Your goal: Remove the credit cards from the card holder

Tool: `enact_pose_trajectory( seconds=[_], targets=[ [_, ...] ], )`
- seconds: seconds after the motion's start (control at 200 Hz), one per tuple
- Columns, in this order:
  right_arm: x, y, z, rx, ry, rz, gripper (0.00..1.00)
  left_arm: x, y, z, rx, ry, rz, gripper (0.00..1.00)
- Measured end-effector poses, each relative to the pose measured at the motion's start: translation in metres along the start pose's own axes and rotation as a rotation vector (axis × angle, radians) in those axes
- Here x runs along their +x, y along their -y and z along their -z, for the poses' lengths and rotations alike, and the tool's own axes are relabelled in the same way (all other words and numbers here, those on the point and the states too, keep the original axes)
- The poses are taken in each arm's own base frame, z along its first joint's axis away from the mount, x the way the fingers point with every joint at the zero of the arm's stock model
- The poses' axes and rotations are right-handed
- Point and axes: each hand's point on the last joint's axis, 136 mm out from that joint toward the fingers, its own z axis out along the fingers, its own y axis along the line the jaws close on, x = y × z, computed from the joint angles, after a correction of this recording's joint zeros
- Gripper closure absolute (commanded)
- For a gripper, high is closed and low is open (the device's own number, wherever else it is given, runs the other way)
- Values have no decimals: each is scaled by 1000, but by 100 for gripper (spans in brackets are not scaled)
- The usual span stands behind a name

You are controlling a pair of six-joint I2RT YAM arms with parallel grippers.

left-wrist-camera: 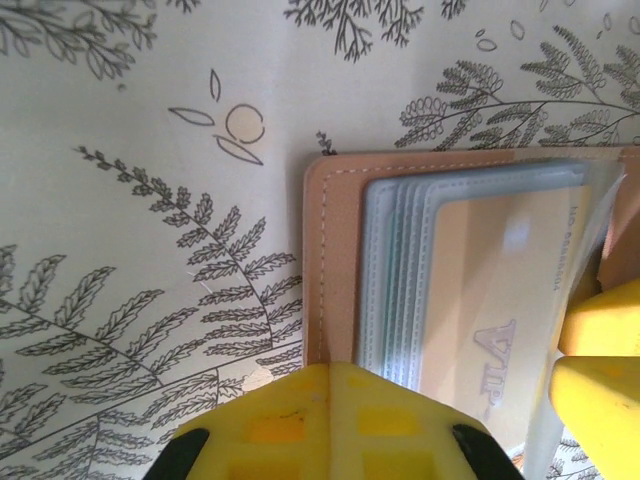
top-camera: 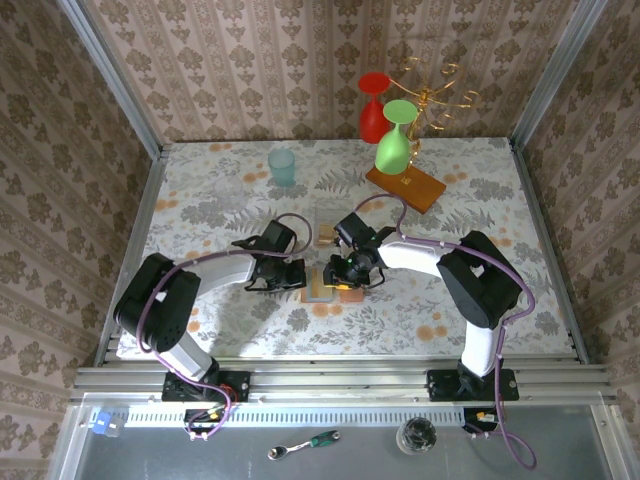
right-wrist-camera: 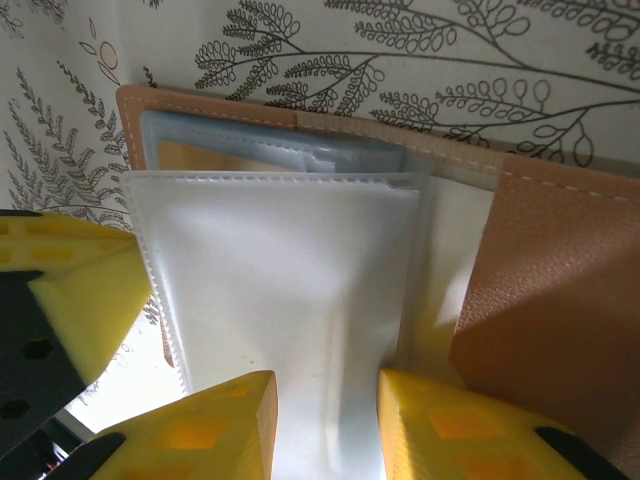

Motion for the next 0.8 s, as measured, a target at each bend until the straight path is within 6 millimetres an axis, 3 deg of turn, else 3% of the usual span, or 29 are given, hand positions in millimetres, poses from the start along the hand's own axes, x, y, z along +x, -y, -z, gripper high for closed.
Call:
enact_pose_trajectory(
  seconds=[0.17,0.42,0.8],
  targets=[
    [-1,1,0,0,2,-3,67,-3,7,8,20,16,-4,96],
    [-1,1,1,-1,2,-4,67,-17,44,21,201,76,17,84],
    [-2,1,1,-1,3,-5,67,-8,49,16,275,49,67,78]
  ],
)
